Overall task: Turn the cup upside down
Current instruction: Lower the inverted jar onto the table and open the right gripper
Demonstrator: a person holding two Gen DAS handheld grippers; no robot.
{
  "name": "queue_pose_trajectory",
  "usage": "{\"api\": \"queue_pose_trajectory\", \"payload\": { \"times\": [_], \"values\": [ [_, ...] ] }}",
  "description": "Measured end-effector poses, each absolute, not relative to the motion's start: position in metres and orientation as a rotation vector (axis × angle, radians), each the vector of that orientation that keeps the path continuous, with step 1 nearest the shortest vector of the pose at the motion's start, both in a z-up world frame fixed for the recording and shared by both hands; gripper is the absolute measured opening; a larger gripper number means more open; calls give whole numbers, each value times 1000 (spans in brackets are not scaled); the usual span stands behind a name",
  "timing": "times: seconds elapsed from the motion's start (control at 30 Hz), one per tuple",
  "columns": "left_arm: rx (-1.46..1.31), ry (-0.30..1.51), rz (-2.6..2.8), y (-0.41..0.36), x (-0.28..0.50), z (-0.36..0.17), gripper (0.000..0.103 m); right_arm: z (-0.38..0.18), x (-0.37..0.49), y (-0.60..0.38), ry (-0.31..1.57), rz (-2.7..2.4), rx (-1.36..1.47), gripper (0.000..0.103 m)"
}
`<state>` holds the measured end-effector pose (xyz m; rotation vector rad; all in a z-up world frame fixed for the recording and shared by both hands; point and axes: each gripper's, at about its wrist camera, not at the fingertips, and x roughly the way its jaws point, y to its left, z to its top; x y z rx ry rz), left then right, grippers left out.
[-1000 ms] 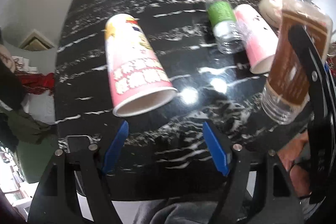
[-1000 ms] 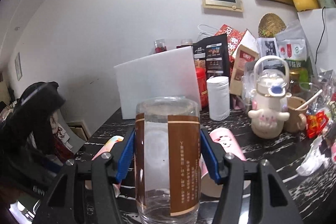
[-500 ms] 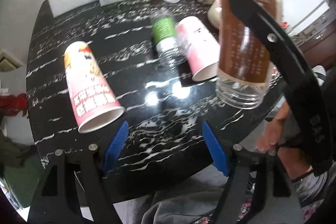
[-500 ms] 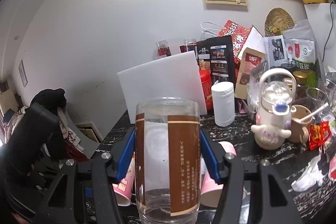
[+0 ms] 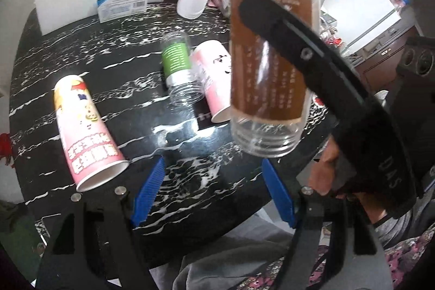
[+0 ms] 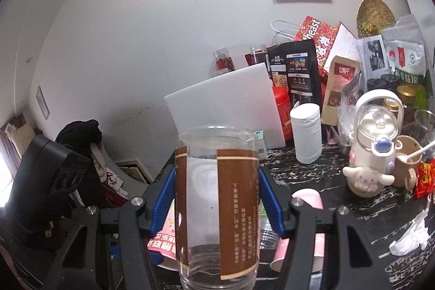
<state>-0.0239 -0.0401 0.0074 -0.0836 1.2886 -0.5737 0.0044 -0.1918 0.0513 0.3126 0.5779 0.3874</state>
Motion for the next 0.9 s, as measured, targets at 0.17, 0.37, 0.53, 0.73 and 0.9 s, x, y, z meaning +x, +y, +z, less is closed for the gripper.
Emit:
{"api": "queue_pose_trajectory", "payload": {
  "times": [0.17,0.37,0.53,0.73,0.9],
  "values": [
    [-78,1316,-556,-43,-19,-1,72,49,4,-192,591,382,320,60],
    [-86,1353,-524,-37,-13,-16,72,50,1,-190,589,371,317,60],
    [-100,1373,-496,-30,-11,-25,72,47,-1,-189,599,364,327,60],
    [-105,1396,-437,-22,-7,-41,72,44,-6,-189,612,369,321,60],
    [-100,1384,-417,-19,-5,-62,72,32,-16,-187,607,345,278,60]
  ]
}}
